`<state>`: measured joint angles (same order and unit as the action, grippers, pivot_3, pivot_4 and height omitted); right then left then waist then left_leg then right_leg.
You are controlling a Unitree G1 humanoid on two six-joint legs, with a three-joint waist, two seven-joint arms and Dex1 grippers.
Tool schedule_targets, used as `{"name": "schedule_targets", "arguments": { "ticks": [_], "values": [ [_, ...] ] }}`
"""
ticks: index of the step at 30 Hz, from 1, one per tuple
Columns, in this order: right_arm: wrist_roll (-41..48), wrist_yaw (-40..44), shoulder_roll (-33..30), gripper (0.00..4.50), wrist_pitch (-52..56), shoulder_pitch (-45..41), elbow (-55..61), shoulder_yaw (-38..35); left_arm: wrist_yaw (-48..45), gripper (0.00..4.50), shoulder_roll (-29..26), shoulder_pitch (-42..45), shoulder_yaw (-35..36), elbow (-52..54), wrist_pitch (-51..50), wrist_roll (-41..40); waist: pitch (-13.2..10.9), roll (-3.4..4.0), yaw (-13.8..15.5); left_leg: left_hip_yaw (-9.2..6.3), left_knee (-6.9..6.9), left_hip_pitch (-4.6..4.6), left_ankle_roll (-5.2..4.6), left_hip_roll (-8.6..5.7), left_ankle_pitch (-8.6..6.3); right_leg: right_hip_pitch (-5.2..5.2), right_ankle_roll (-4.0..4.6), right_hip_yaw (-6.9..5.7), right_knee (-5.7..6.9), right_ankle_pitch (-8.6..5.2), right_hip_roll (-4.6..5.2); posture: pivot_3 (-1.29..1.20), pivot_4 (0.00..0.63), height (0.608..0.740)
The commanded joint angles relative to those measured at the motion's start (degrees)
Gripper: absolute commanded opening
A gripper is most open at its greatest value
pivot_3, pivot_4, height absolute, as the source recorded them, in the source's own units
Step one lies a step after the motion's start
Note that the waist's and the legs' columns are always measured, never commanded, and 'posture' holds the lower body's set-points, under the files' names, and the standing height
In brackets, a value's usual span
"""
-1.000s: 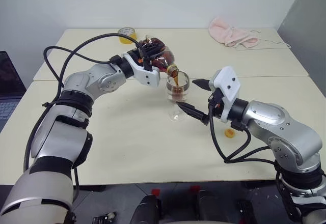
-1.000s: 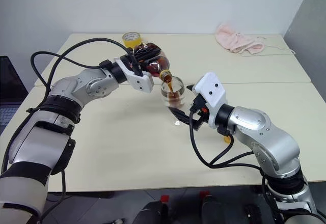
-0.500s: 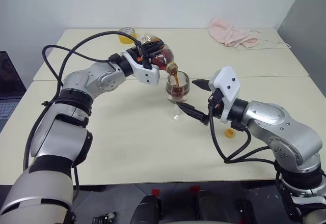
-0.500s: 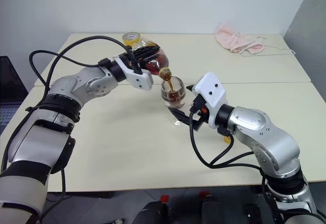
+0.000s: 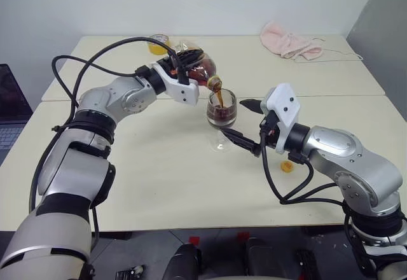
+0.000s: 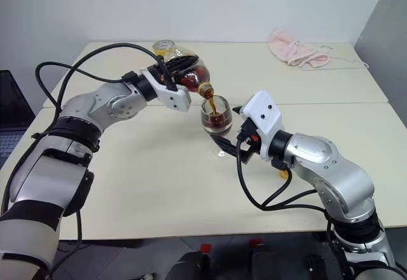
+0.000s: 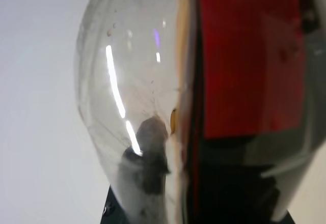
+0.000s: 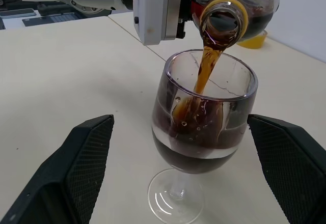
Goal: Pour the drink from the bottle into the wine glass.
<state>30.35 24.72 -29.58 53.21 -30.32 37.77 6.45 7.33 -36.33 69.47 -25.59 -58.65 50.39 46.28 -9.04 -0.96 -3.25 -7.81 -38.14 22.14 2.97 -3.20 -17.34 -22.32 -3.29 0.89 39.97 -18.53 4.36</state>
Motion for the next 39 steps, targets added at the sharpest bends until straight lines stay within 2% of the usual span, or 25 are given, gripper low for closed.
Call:
{"name": "schedule_targets", "arguments": {
  "ticks": [1, 33, 39],
  "values": [
    [0.1, 0.0, -0.3, 4.50, -0.2, -0.2, 2.2, -0.8, 1.6, 0.76, -0.9, 2.7, 0.4, 0.7, -0.1, -0.2, 0.0, 0.00, 0.0, 0.00, 0.00, 0.00, 0.00, 0.00, 0.00, 0.00, 0.00, 0.00, 0.00, 0.00, 0.00, 0.00, 0.150, 0.740],
    [-0.1, -0.1, -0.2, 4.50, -0.2, -0.3, 2.2, -0.6, 1.6, 0.76, -0.5, 2.7, 0.4, -0.1, -0.2, -0.8, 0.0, 0.00, 0.0, 0.00, -0.02, 0.00, 0.00, -0.02, 0.00, 0.00, 0.00, -0.01, 0.01, 0.00, 0.01, 0.00, 0.150, 0.740],
    [-0.1, -0.1, -0.1, 4.50, -0.2, -0.2, 2.2, -0.5, -1.6, 0.76, 0.5, 2.0, 2.1, -0.6, -0.2, -4.7, 0.0, 0.00, 0.0, 0.00, -0.02, 0.00, 0.00, -0.02, 0.00, 0.00, 0.00, 0.00, 0.01, 0.00, 0.02, 0.00, 0.150, 0.740]
  ]
}}
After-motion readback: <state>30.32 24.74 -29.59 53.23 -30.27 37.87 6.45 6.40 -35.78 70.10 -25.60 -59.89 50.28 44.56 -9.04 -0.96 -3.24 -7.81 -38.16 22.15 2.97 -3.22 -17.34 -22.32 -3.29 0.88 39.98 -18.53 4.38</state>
